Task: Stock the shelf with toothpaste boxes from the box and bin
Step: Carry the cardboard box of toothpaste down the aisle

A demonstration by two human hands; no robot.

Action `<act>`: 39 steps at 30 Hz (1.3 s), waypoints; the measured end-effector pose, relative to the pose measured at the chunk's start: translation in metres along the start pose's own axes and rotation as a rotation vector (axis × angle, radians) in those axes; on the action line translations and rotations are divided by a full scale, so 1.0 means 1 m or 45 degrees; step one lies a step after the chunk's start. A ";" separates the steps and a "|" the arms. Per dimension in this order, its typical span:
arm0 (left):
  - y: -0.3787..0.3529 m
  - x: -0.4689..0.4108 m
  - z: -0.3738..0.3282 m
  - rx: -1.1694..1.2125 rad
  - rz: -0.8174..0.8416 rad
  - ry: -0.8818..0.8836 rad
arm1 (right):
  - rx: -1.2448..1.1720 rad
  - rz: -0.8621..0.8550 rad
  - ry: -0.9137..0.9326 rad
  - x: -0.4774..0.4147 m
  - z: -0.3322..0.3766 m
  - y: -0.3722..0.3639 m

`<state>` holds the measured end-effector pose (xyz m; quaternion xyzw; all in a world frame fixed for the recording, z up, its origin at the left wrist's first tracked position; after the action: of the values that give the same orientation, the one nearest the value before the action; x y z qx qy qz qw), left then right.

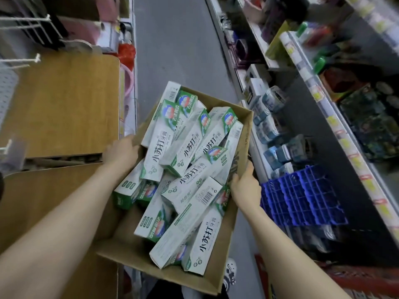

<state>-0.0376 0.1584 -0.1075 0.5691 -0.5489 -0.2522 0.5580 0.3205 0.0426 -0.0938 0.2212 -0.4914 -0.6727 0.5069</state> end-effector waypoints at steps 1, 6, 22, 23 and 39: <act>-0.003 -0.002 0.000 -0.034 -0.004 -0.015 | 0.006 0.002 -0.006 -0.003 -0.001 -0.002; -0.002 -0.002 -0.009 -0.171 -0.063 -0.046 | 0.057 -0.018 -0.029 -0.018 -0.004 -0.006; 0.025 0.064 -0.038 -0.019 -0.144 -0.109 | 0.079 -0.068 0.160 -0.047 -0.026 0.044; 0.026 0.070 -0.044 0.001 -0.157 -0.101 | 0.081 -0.067 0.165 -0.051 -0.031 0.048; -0.029 0.119 -0.215 0.067 -0.298 0.117 | 0.149 0.015 0.459 -0.196 -0.123 0.164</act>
<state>0.1981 0.1212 -0.0417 0.6547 -0.4590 -0.2748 0.5340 0.5704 0.1650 -0.0394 0.3644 -0.4321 -0.5895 0.5770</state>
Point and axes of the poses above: each hand's wrist, its own x-axis away from the middle knuckle, its own y-axis out of the back of the hand, z = x × y, the point moved 8 cm from there along -x, towards the middle knuckle, and after that the axes turned 9 degrees about y, right-handed, at the moved point
